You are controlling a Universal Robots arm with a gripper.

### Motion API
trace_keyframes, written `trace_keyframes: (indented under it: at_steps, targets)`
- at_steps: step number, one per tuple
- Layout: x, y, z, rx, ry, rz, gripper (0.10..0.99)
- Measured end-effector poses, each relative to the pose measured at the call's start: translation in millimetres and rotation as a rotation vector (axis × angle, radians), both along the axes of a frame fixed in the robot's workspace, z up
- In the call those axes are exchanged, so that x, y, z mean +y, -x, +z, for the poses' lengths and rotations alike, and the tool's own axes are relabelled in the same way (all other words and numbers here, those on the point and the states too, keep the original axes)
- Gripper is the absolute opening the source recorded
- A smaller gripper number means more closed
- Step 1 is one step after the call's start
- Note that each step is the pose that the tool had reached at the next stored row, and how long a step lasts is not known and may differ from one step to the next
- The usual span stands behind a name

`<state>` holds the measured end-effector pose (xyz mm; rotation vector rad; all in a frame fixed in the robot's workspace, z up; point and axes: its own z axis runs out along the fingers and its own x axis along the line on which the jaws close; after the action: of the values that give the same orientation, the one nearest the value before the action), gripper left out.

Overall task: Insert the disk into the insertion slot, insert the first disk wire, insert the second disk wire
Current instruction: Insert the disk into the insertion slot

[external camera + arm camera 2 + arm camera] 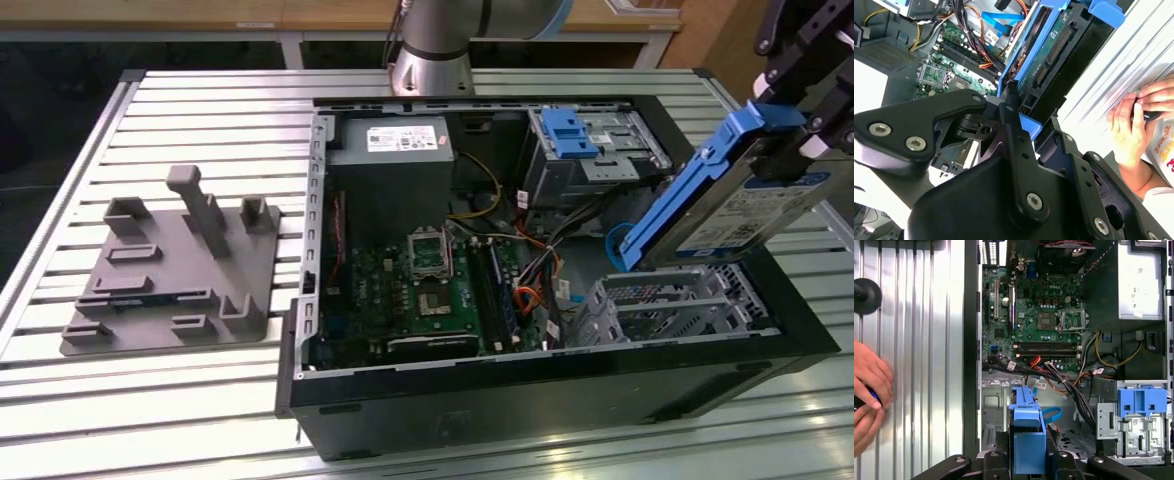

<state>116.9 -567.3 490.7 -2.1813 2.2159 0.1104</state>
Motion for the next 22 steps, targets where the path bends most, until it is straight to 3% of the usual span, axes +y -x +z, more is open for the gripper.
trace_keyframes:
  at_steps: [22]
  targets:
    - [0.1,-2.0,-3.4,-0.0009,0.000,0.005,0.361]
